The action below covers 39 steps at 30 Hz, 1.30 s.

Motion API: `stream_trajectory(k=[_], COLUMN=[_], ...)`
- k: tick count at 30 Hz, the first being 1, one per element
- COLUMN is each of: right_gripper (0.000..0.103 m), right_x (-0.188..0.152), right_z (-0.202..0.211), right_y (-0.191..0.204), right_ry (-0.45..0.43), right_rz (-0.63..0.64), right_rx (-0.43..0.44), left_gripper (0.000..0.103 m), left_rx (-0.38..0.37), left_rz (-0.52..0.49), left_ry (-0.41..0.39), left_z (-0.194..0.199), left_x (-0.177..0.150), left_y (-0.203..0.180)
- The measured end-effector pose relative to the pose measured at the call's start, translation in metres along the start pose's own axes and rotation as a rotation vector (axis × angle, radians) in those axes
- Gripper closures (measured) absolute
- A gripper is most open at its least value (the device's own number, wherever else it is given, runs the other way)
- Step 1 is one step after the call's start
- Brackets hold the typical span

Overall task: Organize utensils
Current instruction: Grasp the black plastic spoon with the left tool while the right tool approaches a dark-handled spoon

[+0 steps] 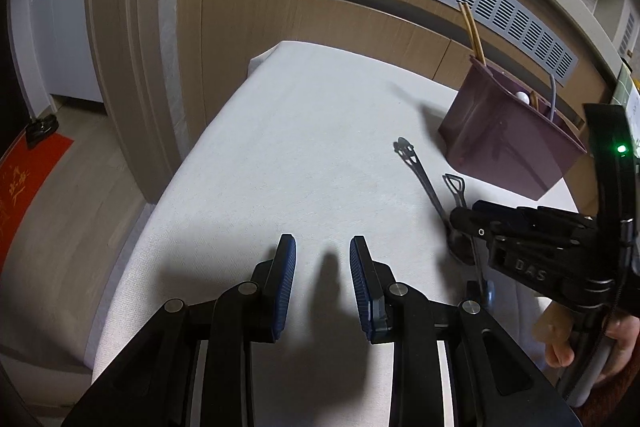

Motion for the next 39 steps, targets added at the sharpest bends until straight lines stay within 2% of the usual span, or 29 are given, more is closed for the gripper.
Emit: stream_trajectory(k=[3, 7, 12, 15, 16, 19, 20, 24, 26, 29, 31, 34, 39], right_gripper=[0.083, 0.083, 0.082, 0.081, 0.078, 0.077, 0.077, 0.074, 0.073, 0.073, 0.073, 0.073, 0.073], right_x=[-0.004, -0.020, -0.042, -0.051, -0.053, -0.060, -0.064, -0.077, -0.081, -0.085, -0.094, -0.103, -0.112], right_z=[-0.002, 0.013, 0.036, 0.054, 0.060, 0.085, 0.094, 0.113, 0.112, 0.108, 0.106, 0.111, 0.109], right_y=[-0.004, -0.023, -0.061, -0.086, -0.091, -0.106, -0.112, -0.127, -0.121, -0.125, -0.124, -0.114, -0.097], right_ry=[0.002, 0.020, 0.008, -0.027, -0.042, -0.087, -0.104, -0.148, -0.146, -0.123, -0.101, -0.094, -0.082], right_rz=[0.031, 0.040, 0.037, -0.004, -0.017, -0.075, -0.099, -0.136, -0.138, -0.153, -0.163, -0.154, -0.108], right_rx=[-0.040, -0.032, -0.086, -0.118, -0.103, -0.009, 0.014, 0.018, 0.004, 0.006, 0.043, 0.093, 0.116], left_gripper=[0.074, 0.074, 0.074, 0.074, 0.074, 0.074, 0.074, 0.074, 0.074, 0.075, 0.075, 0.075, 0.075], left_rx=[-0.006, -0.020, -0.040, -0.099, -0.154, -0.286, -0.309, -0.333, -0.332, -0.311, -0.315, -0.323, -0.338], left_rz=[-0.007, -0.026, -0.083, -0.150, -0.191, -0.279, -0.295, -0.356, -0.379, -0.424, -0.439, -0.443, -0.413], left_ry=[0.000, 0.002, 0.006, 0.006, 0.008, 0.029, 0.041, 0.065, 0.074, 0.107, 0.111, 0.131, 0.161], left_z=[-0.001, -0.004, -0.013, -0.028, -0.036, -0.063, -0.071, -0.100, -0.112, -0.127, -0.121, -0.107, -0.068], left_x=[0.000, 0.002, 0.016, 0.032, 0.041, 0.065, 0.073, 0.101, 0.109, 0.107, 0.103, 0.089, 0.048], left_y=[-0.001, -0.008, -0.024, -0.041, -0.048, -0.065, -0.067, -0.077, -0.081, -0.081, -0.077, -0.064, -0.042])
Point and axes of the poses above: each gripper's, at about its wrist camera, not at the fingertips, and z roughly against the way its jaws point, y to its left, x to its top, the point moved 2 cm from there along -z, roughly the way its jaws point, and after that the axes turned 12 degrees about -z, right-handed, at the moved point
